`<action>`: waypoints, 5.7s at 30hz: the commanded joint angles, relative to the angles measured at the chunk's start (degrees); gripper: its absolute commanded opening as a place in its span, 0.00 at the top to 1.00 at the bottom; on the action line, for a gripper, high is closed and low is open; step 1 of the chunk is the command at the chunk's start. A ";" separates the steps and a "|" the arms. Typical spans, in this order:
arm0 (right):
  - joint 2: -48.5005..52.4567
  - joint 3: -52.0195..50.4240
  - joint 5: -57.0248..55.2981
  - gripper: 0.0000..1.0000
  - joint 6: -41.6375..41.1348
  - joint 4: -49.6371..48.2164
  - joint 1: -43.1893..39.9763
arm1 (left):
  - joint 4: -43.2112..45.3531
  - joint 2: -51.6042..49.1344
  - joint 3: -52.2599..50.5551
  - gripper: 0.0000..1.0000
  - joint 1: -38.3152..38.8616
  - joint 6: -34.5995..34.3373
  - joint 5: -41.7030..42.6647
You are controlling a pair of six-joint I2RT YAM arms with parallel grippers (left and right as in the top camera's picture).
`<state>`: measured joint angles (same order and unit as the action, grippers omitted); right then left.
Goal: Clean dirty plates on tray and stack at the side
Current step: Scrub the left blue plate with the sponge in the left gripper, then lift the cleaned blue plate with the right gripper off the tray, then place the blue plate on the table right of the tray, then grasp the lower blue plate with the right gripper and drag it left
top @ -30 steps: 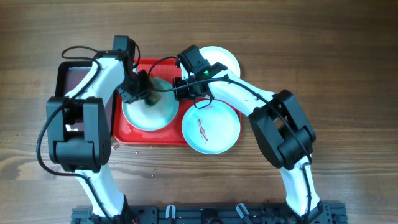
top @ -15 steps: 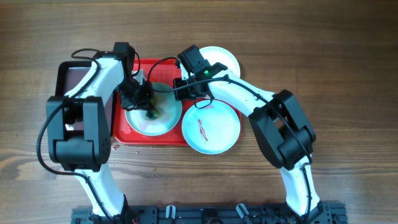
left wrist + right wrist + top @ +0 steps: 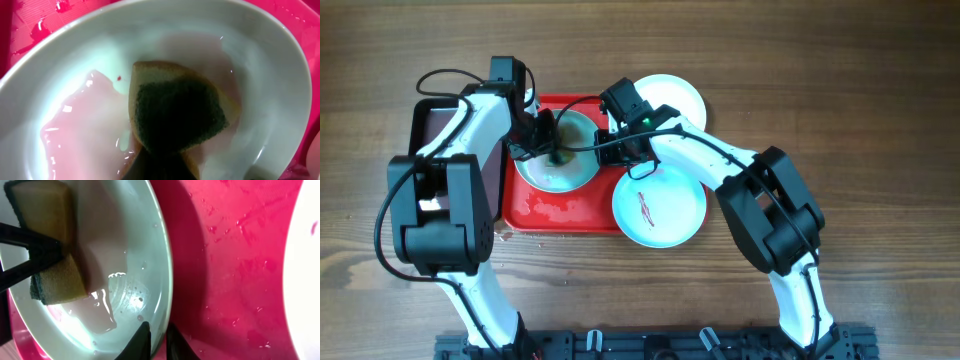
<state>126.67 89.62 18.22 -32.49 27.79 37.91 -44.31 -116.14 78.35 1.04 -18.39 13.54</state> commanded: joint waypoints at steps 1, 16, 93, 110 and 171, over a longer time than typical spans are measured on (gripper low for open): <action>3.26 -1.03 -0.26 0.91 -3.34 0.42 0.00 | 0.61 -1.20 0.61 0.96 -0.35 -2.93 -4.00; 4.02 -1.03 0.35 0.96 -3.67 0.33 -0.17 | -8.72 -0.11 15.43 0.96 -1.75 -6.75 -18.36; -14.95 7.89 -67.14 0.96 22.40 11.54 22.36 | -18.97 0.61 20.55 0.96 -4.04 -6.51 -15.52; -24.41 7.89 -3.17 0.96 16.04 26.05 -15.15 | -18.99 0.61 20.55 0.96 -4.04 -6.51 -15.52; -12.07 -8.52 -6.12 0.58 17.14 8.46 -24.00 | -18.95 0.61 20.55 0.96 -3.89 -6.51 -15.52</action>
<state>112.66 80.95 14.79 -14.00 34.39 12.84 -63.24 -116.25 99.26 -2.96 -24.36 -2.26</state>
